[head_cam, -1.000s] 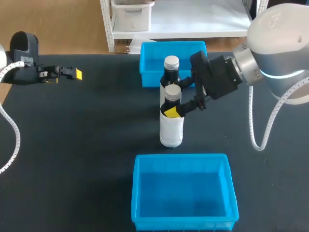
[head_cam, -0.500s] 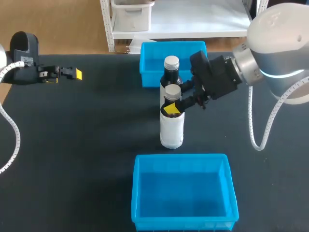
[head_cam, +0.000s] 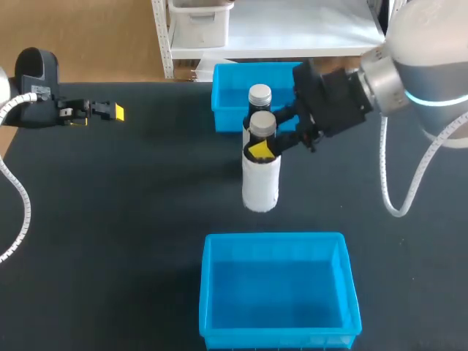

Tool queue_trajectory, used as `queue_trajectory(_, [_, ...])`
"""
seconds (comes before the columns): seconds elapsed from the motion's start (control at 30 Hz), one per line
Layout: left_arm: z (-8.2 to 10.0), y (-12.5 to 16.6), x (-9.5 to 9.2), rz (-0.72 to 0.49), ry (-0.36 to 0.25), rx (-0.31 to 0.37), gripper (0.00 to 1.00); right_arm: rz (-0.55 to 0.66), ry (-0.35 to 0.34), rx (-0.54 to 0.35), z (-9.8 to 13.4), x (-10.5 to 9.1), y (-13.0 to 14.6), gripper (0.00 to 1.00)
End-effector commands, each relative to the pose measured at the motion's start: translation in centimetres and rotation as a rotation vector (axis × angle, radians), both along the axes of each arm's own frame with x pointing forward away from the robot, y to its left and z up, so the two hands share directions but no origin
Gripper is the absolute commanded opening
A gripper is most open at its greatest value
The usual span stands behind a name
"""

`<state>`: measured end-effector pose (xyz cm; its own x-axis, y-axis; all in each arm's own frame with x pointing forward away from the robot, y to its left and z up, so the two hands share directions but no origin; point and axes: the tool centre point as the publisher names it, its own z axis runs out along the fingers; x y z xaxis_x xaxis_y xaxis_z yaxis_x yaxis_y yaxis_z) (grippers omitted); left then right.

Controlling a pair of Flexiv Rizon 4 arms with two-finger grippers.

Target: Pick up the bottle, and place it in the far bin if it is heavy, or in the near bin if it is light.

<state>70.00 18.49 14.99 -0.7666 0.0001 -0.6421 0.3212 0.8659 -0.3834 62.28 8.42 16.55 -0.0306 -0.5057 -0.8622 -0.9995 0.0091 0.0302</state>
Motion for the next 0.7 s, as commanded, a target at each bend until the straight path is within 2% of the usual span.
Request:
queue_trajectory(0.03, [0.0,0.0,0.0,0.0,0.0,0.0,1.0,-0.027,-0.038,-0.014,3.2,-2.0,-0.9,0.0])
queue_trajectory(0.2, [0.0,0.0,0.0,0.0,0.0,0.0,1.0,-0.032,-0.073,-0.007,6.7,-3.5,-0.9,0.0])
queue_trajectory(0.37, [0.0,0.0,0.0,0.0,0.0,0.0,1.0,-0.026,-0.096,0.003,9.2,-5.8,-0.4,0.0])
queue_trajectory(0.53, [0.0,0.0,0.0,0.0,0.0,0.0,1.0,-0.01,-0.102,0.018,10.3,-8.6,0.4,0.0])
queue_trajectory(0.7, [0.0,0.0,0.0,0.0,0.0,0.0,1.0,0.019,-0.093,0.019,10.2,-11.7,1.5,0.0])
